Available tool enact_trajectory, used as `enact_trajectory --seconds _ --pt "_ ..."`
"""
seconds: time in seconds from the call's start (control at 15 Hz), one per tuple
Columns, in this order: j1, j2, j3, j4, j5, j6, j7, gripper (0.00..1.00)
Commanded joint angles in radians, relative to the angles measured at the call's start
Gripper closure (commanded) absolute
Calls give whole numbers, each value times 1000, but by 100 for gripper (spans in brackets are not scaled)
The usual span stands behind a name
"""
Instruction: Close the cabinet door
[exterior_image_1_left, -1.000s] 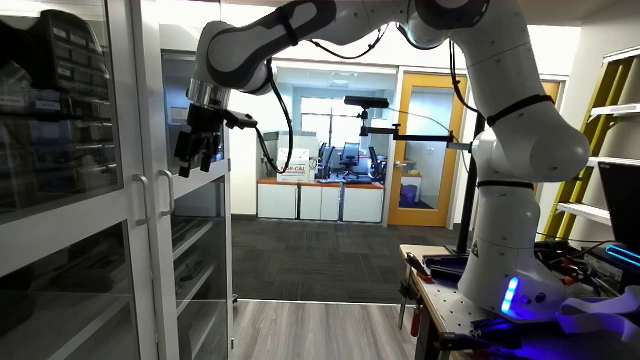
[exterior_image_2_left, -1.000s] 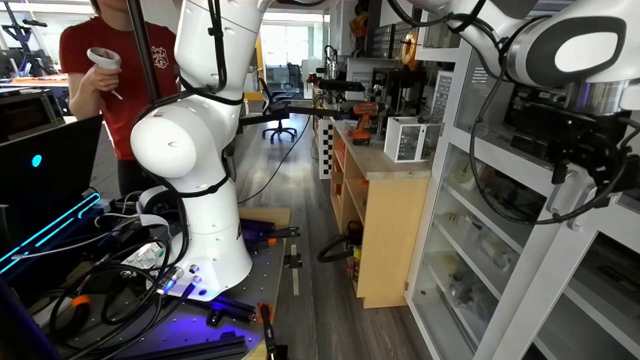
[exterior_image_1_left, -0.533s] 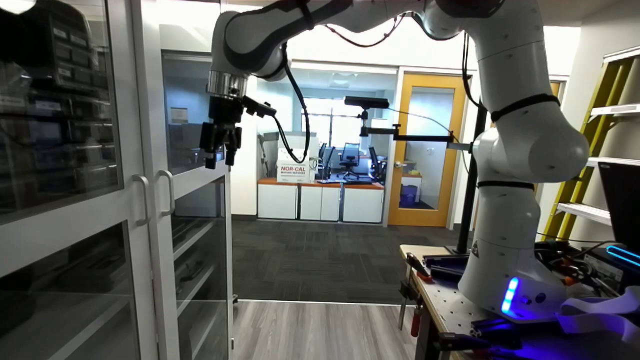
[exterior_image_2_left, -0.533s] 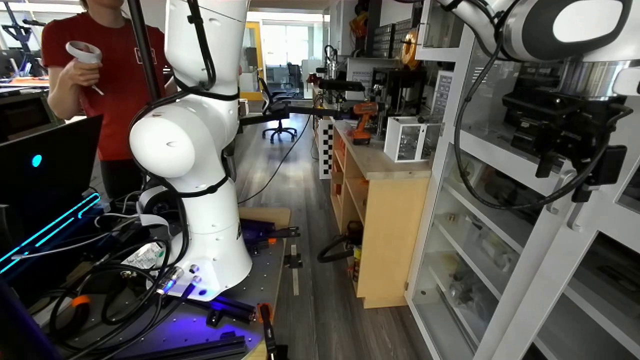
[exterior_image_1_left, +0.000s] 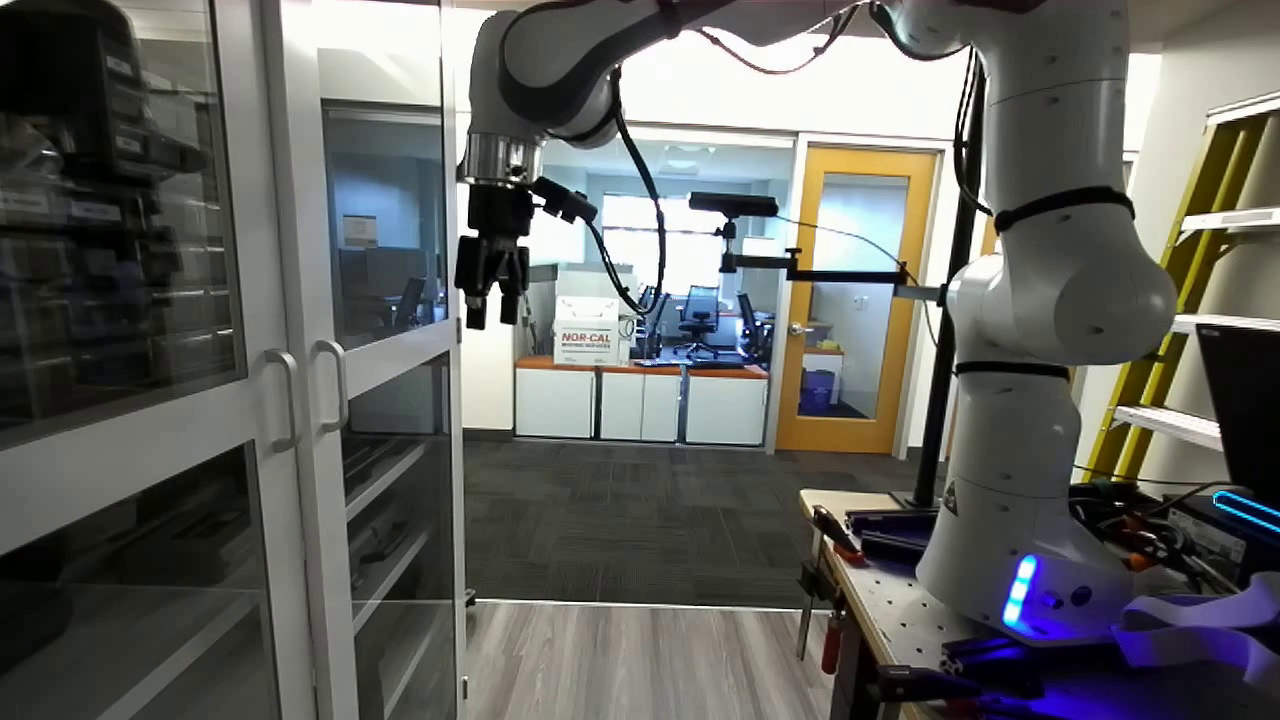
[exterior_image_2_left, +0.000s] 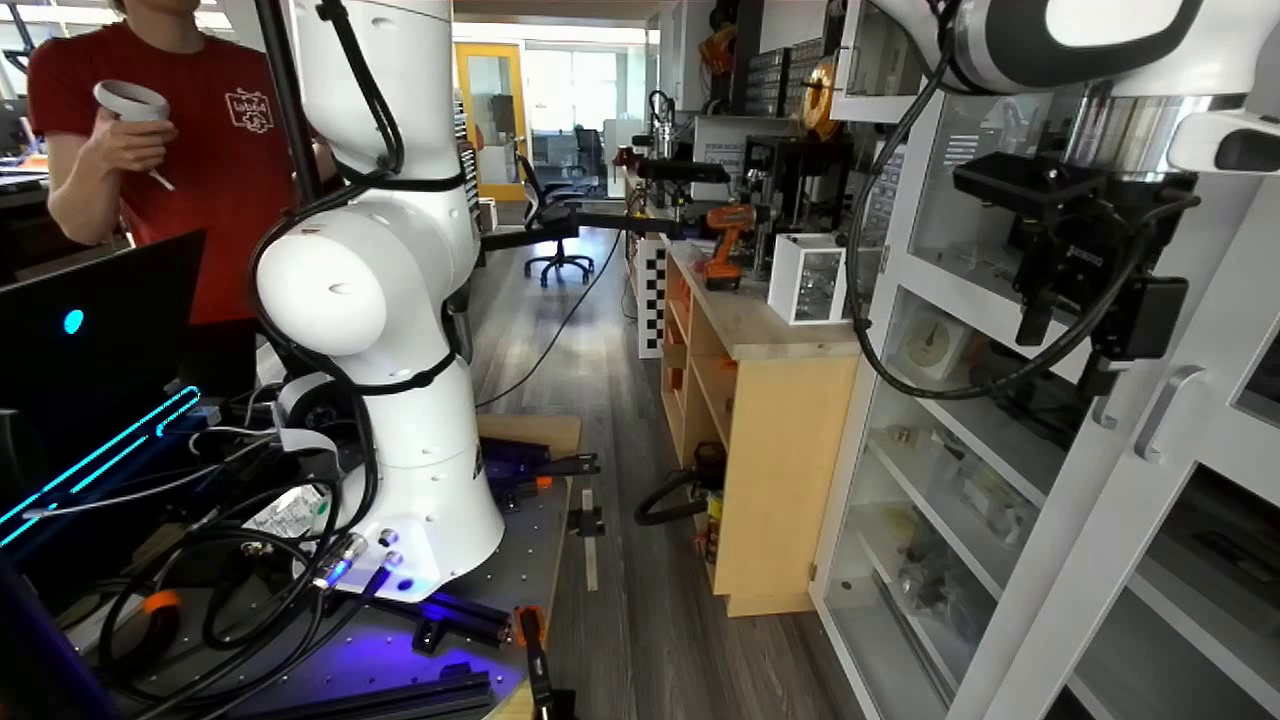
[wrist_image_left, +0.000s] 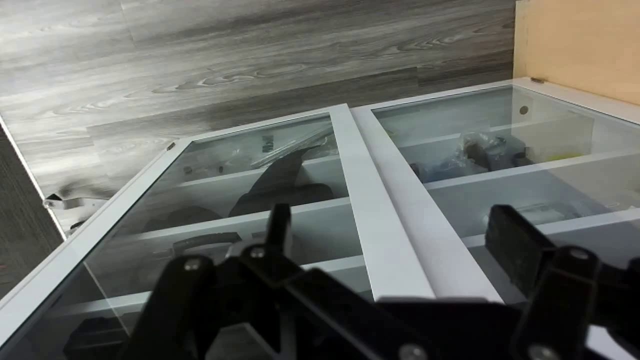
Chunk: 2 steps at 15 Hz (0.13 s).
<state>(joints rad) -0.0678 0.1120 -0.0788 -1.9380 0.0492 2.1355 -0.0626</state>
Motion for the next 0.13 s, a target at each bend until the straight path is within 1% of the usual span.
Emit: enact_trajectory --seconds 0.0,0.07 --pt "-6 -15 3 -16 -2 -3 0 0" --pt "-6 -27 1 -30 -3 -3 0 0"
